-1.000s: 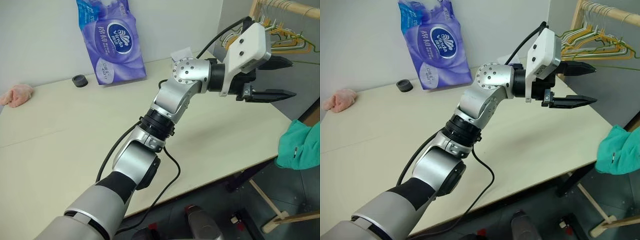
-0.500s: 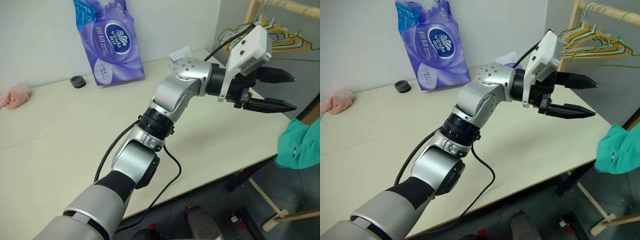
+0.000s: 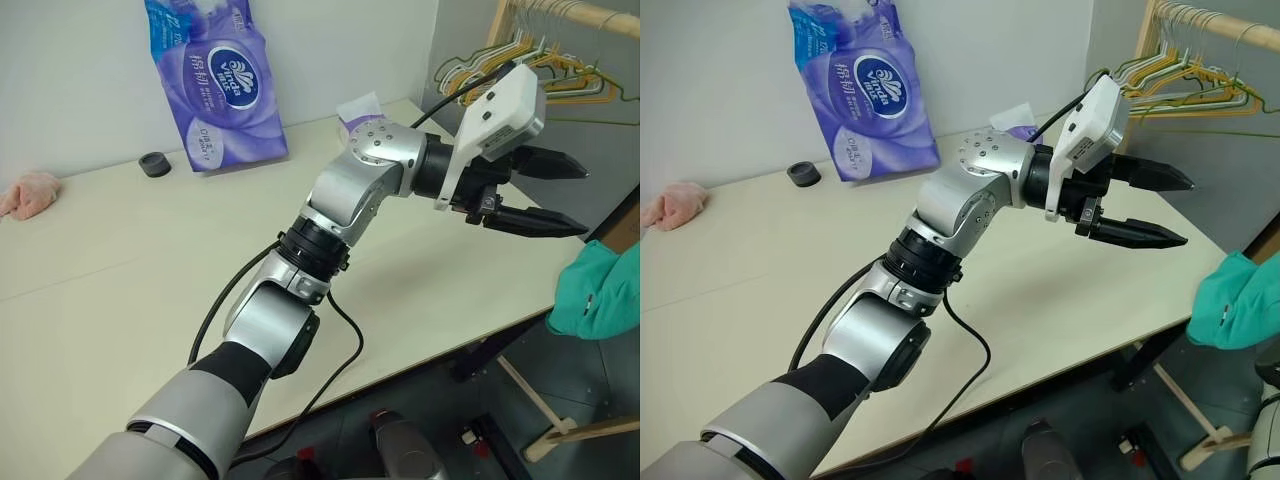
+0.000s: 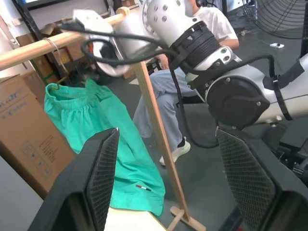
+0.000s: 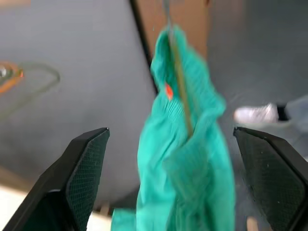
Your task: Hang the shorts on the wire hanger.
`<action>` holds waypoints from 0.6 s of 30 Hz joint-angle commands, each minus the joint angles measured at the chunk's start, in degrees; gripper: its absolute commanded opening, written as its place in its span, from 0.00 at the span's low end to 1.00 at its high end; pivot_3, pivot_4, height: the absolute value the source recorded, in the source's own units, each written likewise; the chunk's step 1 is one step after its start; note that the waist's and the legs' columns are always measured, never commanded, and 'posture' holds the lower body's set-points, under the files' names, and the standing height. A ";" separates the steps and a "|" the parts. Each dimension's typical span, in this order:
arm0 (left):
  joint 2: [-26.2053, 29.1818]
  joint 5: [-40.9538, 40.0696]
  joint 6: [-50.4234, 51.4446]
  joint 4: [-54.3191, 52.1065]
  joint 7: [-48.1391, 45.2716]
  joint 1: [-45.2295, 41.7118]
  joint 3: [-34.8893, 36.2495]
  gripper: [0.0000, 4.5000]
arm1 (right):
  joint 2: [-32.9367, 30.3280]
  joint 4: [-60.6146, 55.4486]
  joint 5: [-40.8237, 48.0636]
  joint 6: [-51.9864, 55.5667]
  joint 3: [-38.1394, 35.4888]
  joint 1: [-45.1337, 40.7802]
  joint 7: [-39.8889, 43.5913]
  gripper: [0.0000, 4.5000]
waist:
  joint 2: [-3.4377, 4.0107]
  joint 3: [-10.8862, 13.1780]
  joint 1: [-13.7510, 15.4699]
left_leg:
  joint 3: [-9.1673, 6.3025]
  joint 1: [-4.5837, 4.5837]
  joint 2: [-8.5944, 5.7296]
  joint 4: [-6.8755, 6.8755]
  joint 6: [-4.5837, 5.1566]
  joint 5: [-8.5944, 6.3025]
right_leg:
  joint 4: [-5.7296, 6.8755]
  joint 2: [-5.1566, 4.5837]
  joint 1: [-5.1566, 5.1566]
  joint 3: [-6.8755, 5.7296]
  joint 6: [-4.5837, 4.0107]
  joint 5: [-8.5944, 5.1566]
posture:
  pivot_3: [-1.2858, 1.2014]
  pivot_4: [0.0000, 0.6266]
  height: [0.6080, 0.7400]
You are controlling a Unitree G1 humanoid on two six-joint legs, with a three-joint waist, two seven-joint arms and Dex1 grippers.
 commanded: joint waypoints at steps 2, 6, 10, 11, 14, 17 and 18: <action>1.43 0.63 0.25 -0.85 -0.12 0.68 0.23 0.75 | -1.91 -8.40 -3.01 -11.08 7.19 2.54 1.78 0.99 | 0.02 -0.01 -0.26 | 0.00 0.01 0.00 0.00 0.01 0.00 | 0.00 0.00 0.00 0.01 0.00 0.00 | 0.37 0.18 1.00; 6.39 4.46 0.27 -1.20 7.05 5.90 2.01 0.75 | 3.87 -19.11 0.33 -20.43 17.83 9.18 11.06 0.99 | 0.02 -0.04 -1.61 | 0.08 0.24 0.02 -0.11 0.02 -0.01 | 0.02 0.05 0.05 0.14 0.00 0.00 | 0.38 0.18 1.00; 10.85 9.44 -0.10 -5.64 19.43 14.14 4.38 0.75 | 9.36 -26.49 1.06 -28.18 27.19 21.01 19.43 0.99 | -0.40 -0.13 -2.36 | -0.08 0.59 0.23 -0.34 0.02 -0.01 | 0.05 0.25 0.26 0.13 0.00 0.01 | 0.38 0.18 1.00; 11.98 10.87 0.75 -8.39 24.30 18.11 5.93 0.75 | 10.94 -28.55 1.28 -30.97 31.50 24.35 22.18 0.99 | -0.42 -0.12 -2.28 | -0.16 0.61 0.24 -0.34 0.01 -0.01 | 0.03 0.25 0.21 0.13 -0.01 0.01 | 0.40 0.18 1.00; 12.99 12.30 6.04 -16.06 36.79 28.45 11.63 0.75 | 15.61 -29.84 0.63 -36.17 40.36 30.01 26.40 0.99 | -0.39 -0.14 -1.82 | -0.17 0.54 0.15 -0.29 -0.04 0.01 | 0.21 0.04 0.10 0.12 -0.34 0.21 | 0.41 0.17 1.00; 12.49 13.27 11.66 -23.18 45.68 37.27 15.74 0.75 | 20.12 -25.59 -2.66 -44.21 45.18 32.07 26.64 0.99 | -0.44 -0.12 -0.17 | -0.31 0.34 0.08 -0.11 -0.06 0.02 | 0.24 -0.11 0.03 -0.01 -0.39 0.26 | 0.43 0.17 1.00; 12.01 15.49 12.40 -26.98 50.34 41.85 16.89 0.75 | 22.52 -22.79 -4.10 -47.47 47.06 32.40 25.65 0.99 | -0.45 -0.12 0.47 | -0.35 0.27 0.07 0.06 -0.04 0.00 | 0.29 -0.12 0.03 -0.03 -0.40 0.28 | 0.43 0.17 1.00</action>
